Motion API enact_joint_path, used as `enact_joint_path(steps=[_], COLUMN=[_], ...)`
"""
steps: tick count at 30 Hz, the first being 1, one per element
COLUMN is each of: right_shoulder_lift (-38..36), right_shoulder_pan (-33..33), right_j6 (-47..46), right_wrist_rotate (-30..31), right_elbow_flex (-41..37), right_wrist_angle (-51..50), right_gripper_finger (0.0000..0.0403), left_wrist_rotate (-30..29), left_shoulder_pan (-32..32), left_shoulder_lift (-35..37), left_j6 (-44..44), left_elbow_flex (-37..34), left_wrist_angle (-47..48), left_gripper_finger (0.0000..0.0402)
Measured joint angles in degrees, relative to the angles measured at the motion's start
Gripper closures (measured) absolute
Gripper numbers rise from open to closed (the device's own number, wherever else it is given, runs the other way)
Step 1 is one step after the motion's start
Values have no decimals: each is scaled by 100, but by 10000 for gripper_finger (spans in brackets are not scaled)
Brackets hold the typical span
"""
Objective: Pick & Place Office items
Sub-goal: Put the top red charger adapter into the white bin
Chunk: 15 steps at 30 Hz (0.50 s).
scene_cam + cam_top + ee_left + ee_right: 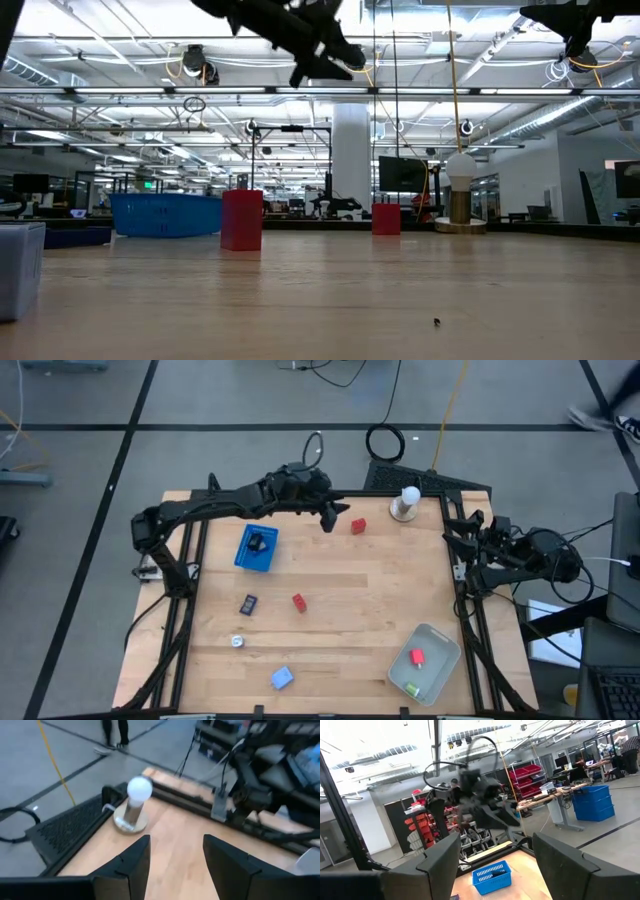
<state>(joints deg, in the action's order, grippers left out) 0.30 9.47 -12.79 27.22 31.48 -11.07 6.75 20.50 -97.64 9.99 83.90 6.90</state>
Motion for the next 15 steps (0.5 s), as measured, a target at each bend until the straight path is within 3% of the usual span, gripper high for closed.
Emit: enact_joint_path(steps=[5, 10, 15], right_shoulder_lift=[0, 0, 0], right_shoulder_pan=[0, 0, 0], right_j6=[0, 0, 0], right_wrist_rotate=[0, 0, 0], right_elbow_flex=[0, 0, 0], right_wrist_angle=[0, -3, -3], right_gripper_finger=[161, 161, 161], left_wrist_rotate=[195, 954, 970], left_shoulder_pan=[253, 649, 880], left_shoulder_lift=[-470, -949, -1165], left_j6=[-53, 318, 158], left_elbow_flex=[0, 0, -2], left_wrist_angle=[161, 257, 334], left_gripper_finger=[220, 219, 214])
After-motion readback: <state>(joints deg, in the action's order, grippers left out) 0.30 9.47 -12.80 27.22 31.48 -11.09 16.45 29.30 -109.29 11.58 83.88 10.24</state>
